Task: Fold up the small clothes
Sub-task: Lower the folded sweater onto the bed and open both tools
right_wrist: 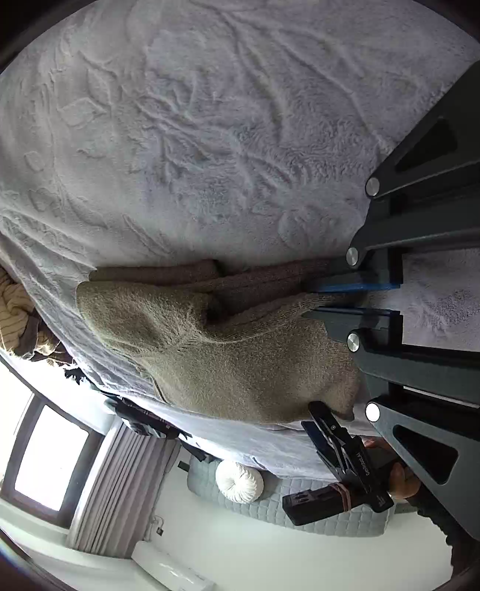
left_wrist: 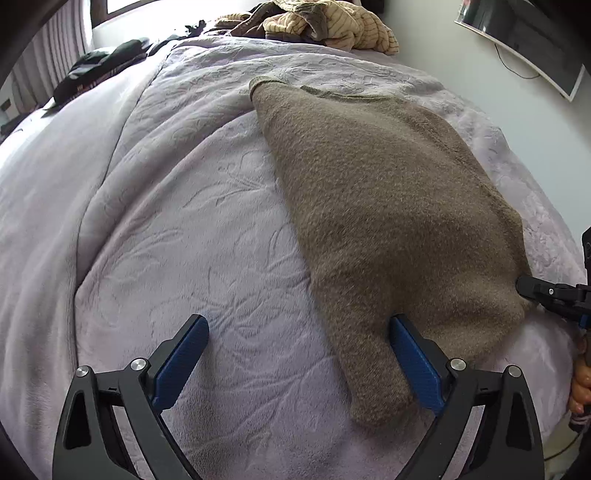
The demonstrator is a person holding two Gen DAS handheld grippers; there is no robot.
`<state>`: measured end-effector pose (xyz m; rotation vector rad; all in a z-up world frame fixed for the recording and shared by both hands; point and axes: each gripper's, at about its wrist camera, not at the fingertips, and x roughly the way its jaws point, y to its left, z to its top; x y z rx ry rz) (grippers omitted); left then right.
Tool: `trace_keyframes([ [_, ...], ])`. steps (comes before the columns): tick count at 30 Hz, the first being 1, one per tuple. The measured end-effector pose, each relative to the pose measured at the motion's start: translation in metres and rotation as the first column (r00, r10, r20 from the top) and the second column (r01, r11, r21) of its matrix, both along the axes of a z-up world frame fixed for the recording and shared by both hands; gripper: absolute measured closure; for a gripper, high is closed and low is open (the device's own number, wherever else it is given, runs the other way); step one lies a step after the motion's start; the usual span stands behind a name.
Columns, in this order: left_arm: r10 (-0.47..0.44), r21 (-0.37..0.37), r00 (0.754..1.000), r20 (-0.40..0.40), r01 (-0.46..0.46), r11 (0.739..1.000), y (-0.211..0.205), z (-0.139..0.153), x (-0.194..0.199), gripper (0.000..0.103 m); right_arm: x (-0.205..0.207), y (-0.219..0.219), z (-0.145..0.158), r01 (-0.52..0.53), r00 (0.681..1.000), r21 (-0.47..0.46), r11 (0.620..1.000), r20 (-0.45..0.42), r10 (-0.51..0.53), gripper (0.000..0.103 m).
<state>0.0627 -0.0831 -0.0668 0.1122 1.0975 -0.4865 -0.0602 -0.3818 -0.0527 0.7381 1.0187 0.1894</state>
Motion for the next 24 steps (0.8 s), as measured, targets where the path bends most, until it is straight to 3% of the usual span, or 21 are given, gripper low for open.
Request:
trace_keyframes([
  [11, 0.047, -0.041, 0.998, -0.052, -0.049, 0.998, 0.012, -0.001, -0.003, 0.005, -0.009, 0.005, 0.005, 0.048, 0.999, -0.071, 0.996, -0.004, -0.048, 0.097],
  [14, 0.061, -0.024, 0.997, -0.037, -0.062, 0.998, 0.014, 0.006, -0.008, 0.005, -0.021, 0.007, 0.01, 0.039, 0.999, -0.142, 0.989, -0.012, -0.041, 0.092],
  [17, 0.075, -0.012, 0.997, -0.023, -0.075, 0.997, 0.016, 0.018, -0.013, 0.005, -0.026, 0.001, 0.016, 0.064, 0.998, -0.115, 0.991, -0.017, -0.066, 0.092],
  [21, 0.098, -0.049, 0.995, 0.03, -0.097, 0.994, 0.015, 0.043, -0.008, 0.005, -0.025, -0.009, 0.043, 0.14, 0.989, -0.092, 0.986, 0.057, -0.135, 0.086],
  [24, 0.145, -0.046, 0.986, 0.08, -0.142, 0.989, 0.008, 0.057, 0.009, 0.005, -0.009, -0.003, 0.063, 0.114, 0.989, -0.109, 0.987, 0.11, -0.102, 0.086],
])
